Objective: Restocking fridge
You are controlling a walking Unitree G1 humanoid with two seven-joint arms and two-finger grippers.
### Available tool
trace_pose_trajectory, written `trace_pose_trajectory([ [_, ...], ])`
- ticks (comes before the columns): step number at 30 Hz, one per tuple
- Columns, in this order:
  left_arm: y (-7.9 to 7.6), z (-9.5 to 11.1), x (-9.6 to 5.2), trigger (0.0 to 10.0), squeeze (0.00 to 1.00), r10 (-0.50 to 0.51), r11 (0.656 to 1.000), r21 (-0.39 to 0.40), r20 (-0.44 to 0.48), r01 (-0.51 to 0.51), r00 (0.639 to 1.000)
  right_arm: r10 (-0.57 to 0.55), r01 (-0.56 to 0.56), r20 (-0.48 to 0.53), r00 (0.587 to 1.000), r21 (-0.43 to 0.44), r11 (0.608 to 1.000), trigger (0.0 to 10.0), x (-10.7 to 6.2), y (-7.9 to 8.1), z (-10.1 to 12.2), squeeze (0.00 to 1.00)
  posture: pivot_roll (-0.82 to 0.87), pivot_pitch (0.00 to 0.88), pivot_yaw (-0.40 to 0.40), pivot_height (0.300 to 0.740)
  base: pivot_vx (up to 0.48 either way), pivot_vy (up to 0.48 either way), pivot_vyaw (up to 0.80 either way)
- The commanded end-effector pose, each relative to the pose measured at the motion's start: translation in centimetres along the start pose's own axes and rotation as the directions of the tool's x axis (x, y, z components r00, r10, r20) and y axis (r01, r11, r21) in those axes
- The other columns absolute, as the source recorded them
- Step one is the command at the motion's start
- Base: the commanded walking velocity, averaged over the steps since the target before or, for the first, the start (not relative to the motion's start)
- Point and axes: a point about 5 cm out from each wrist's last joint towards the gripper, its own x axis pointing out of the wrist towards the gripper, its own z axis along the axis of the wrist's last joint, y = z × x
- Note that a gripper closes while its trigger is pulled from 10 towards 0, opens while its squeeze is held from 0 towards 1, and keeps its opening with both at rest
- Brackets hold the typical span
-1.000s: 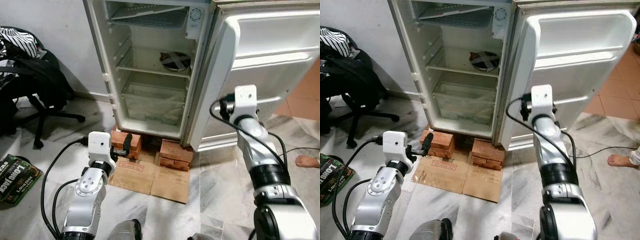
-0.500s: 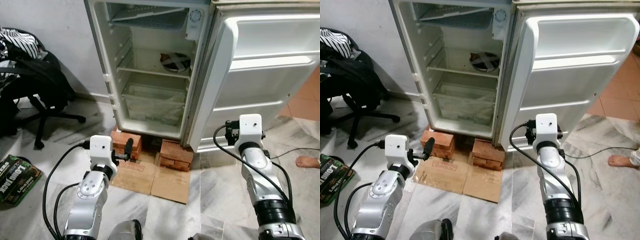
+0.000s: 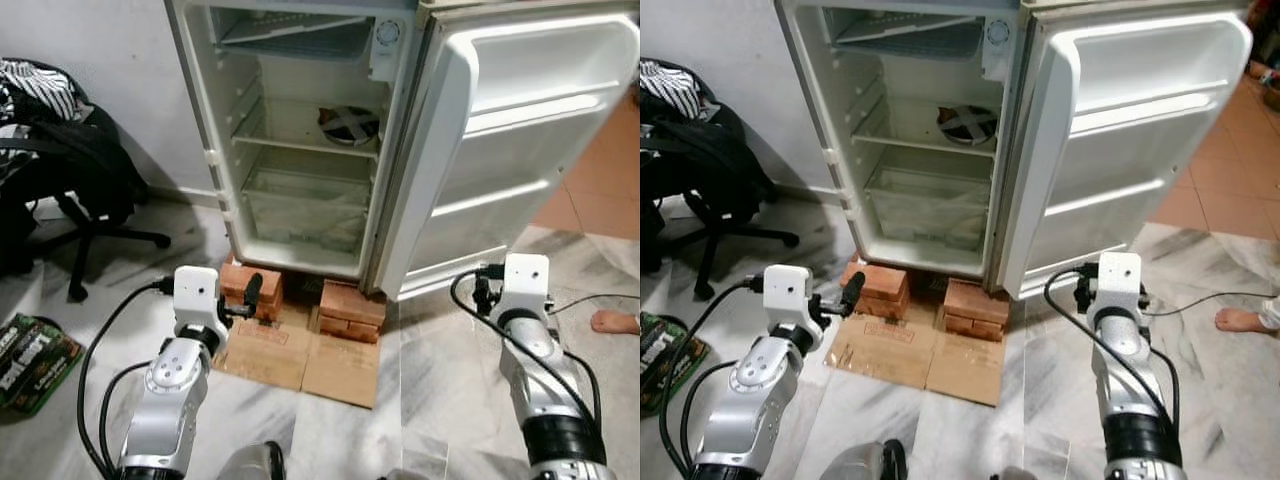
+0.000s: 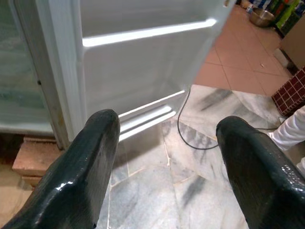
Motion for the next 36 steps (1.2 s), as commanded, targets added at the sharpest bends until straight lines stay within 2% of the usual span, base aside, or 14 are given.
trace_pose_trajectory([
  [1,0.3,0.3,-0.1,10.0,0.0,0.006,1.0,0.0,0.005,-0.006,1.0,0.017,-0.017,0.02,1.0,0.009,1.0,10.0,0.0,0.2,0.5,0.0,0.01,0.089,0.045,0.74,0.0,0.0,0.0],
  [8,0.5,0.2,-0.2,10.0,0.0,0.037,0.999,0.006,0.0,-0.037,0.999,0.064,-0.064,0.048,0.997,-0.008,0.998,10.0,-0.1,0.8,0.9,0.0,0.01,0.099,0.041,0.74,0.0,0.0,0.0],
  [13,0.3,0.1,-0.3,10.0,0.0,0.026,1.0,0.0,-0.006,-0.026,1.0,0.087,-0.087,0.058,0.995,-0.007,0.996,10.0,-0.3,1.1,1.1,0.0,0.01,0.099,0.039,0.74,0.0,0.0,0.77],
  [15,0.3,0.1,-0.3,10.0,0.0,0.025,1.0,0.002,-0.007,-0.025,1.0,0.097,-0.098,0.058,0.994,0.015,0.995,10.0,-0.3,1.2,1.2,0.0,0.0,0.103,0.037,0.74,0.0,0.0,0.0],
  [23,0.2,0.0,-0.2,10.0,0.0,0.025,1.0,0.006,-0.013,-0.025,1.0,0.11,-0.112,0.069,0.992,0.012,0.994,10.0,-0.5,1.1,1.2,0.0,0.0,0.098,0.031,0.74,0.0,0.0,0.0],
  [28,0.3,-0.1,-0.1,10.0,0.0,0.024,1.0,0.015,-0.019,-0.024,1.0,0.133,-0.135,0.081,0.988,0.023,0.991,10.0,-1.5,1.3,0.7,0.0,0.0,0.097,0.03,0.74,0.0,0.0,0.0],
  [36,0.4,0.1,0.0,10.0,0.0,0.027,0.999,0.022,-0.016,-0.027,1.0,0.163,-0.167,0.084,0.983,0.032,0.985,10.0,-2.0,2.2,0.5,0.0,0.0,0.096,0.032,0.74,0.0,0.0,0.0],
])
